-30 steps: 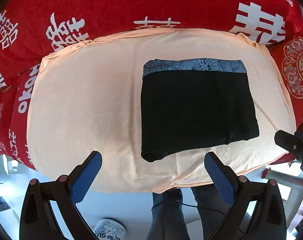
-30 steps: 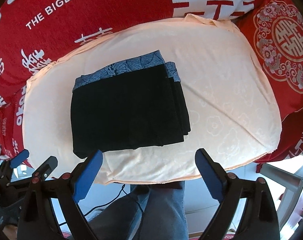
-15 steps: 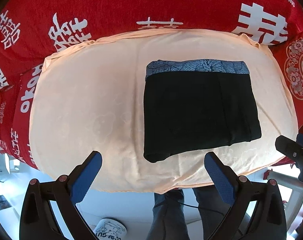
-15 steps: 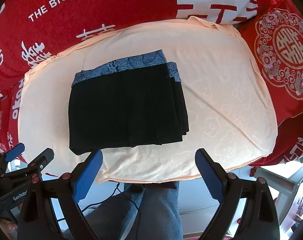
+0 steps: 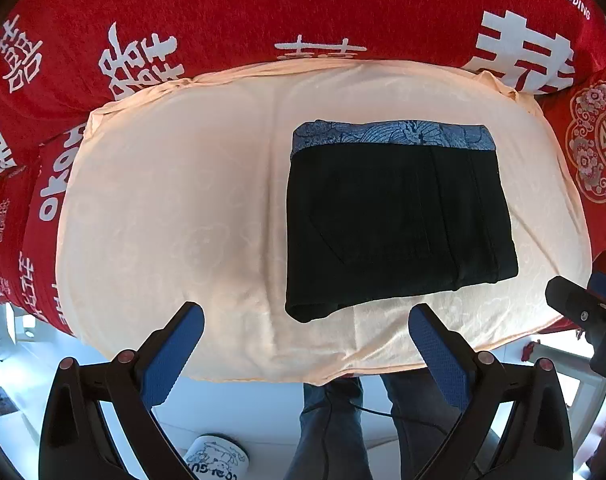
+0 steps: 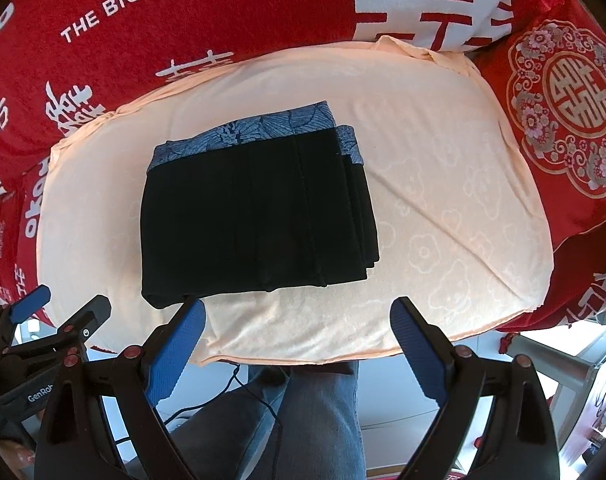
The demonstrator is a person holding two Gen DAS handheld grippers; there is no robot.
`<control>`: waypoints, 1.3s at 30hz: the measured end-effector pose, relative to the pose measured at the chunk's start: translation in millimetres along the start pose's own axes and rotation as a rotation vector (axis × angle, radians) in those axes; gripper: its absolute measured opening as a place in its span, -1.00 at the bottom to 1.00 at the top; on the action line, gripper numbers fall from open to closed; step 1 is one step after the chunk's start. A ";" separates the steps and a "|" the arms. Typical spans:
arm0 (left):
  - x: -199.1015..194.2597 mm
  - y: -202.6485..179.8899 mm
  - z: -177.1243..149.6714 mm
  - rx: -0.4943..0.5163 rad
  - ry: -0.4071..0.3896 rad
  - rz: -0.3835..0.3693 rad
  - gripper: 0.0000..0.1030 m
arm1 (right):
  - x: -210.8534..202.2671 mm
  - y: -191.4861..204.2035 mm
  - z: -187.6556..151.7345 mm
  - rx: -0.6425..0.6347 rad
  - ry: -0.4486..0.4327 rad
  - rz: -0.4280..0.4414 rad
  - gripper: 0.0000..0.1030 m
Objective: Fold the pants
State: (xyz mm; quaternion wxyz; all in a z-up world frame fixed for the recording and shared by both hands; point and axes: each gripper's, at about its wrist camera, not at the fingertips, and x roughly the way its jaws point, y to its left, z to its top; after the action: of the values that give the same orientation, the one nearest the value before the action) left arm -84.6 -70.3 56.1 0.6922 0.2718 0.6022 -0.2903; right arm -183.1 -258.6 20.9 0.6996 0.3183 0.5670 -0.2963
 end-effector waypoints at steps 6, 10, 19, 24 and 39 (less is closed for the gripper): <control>-2.4 0.2 -1.5 0.001 -0.010 -0.001 1.00 | -2.3 3.0 -2.4 -0.002 -0.004 -0.005 0.84; -3.5 0.4 -2.2 0.001 -0.015 0.000 1.00 | -3.6 4.0 -3.6 -0.007 -0.004 -0.009 0.84; -5.2 1.9 -3.5 -0.002 -0.019 -0.003 1.00 | -4.5 4.9 -4.9 -0.010 -0.006 -0.013 0.84; -7.8 5.1 -3.8 0.001 -0.030 -0.001 1.00 | -5.8 6.1 -8.5 -0.003 -0.011 -0.012 0.84; -10.5 8.9 -5.7 0.004 -0.041 -0.013 1.00 | -9.4 12.6 -15.0 0.010 -0.021 -0.017 0.84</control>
State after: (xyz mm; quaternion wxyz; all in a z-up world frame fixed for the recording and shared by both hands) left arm -83.1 -59.3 66.0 0.7020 0.2636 0.5889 -0.3015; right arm -184.1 -238.6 29.2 0.7012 0.3138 0.5608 -0.3087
